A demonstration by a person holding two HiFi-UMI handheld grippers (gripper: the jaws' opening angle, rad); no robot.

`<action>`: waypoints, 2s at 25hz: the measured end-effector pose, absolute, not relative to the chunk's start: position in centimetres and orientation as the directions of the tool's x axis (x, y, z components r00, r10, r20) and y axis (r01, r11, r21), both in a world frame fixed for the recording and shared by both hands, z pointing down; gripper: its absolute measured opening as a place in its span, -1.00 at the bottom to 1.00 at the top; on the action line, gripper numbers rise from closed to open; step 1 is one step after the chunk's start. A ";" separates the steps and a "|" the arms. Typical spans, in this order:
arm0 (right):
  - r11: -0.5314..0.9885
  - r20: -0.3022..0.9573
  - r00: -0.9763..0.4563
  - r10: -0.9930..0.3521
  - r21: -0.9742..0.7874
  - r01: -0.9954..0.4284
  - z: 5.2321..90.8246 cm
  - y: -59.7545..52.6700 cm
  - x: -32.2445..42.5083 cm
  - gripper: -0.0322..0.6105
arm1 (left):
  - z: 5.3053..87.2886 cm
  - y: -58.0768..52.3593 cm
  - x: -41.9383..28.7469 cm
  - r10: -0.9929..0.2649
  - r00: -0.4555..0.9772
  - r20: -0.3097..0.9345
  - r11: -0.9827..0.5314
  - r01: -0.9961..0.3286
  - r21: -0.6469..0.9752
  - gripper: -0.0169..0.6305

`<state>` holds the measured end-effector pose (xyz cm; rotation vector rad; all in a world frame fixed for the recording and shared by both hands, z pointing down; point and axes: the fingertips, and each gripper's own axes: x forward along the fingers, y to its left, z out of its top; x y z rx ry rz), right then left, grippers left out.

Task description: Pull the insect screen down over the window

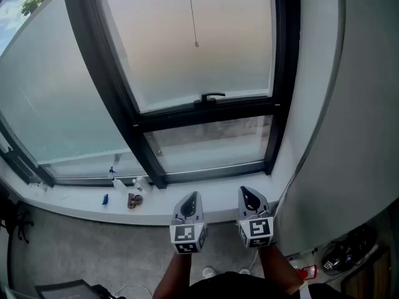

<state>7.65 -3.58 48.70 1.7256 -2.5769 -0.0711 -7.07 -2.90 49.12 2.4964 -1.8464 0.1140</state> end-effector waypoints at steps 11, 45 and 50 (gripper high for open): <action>0.375 0.006 -0.376 -0.927 0.067 -0.924 48.8 -3.8 7.9 -0.89 | 49.4 -3.1 -6.7 -0.952 0.296 0.083 -0.299 -0.954 -0.024 -0.95; 0.320 0.049 -0.317 -0.947 0.063 -0.945 50.2 -6.1 1.0 -0.89 | 50.7 -5.8 -14.4 -0.932 0.352 0.091 -0.340 -0.932 0.123 -0.95; 0.331 0.062 -0.327 -0.943 0.071 -0.941 51.1 -7.6 -0.2 -0.89 | 50.8 -7.6 -16.8 -0.945 0.312 0.097 -0.300 -0.947 0.116 -0.95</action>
